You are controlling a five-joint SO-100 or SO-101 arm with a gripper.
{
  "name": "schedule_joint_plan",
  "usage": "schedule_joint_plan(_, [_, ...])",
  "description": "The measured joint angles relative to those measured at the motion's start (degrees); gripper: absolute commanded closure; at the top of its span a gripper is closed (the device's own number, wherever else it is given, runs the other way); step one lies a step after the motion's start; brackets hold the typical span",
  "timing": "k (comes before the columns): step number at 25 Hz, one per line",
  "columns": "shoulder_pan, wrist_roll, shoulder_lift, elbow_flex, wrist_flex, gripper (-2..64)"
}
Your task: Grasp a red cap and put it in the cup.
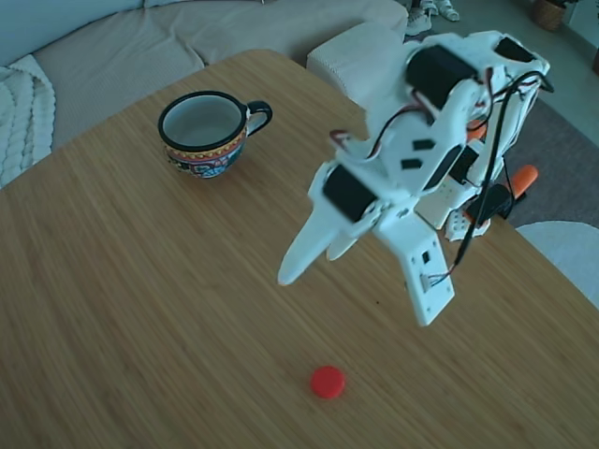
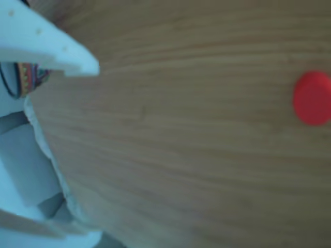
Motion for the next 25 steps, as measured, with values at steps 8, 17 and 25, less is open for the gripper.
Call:
schedule_joint_plan(8, [-8.7, 0.0, -16.7, -7.29, 1.76, 25.0])
schedule_joint_plan(17, [-17.58, 1.32, -26.1, -13.18, 1.93, 25.0])
schedule_joint_plan(25, [-15.21, 1.32, -34.45, -16.61, 1.76, 25.0])
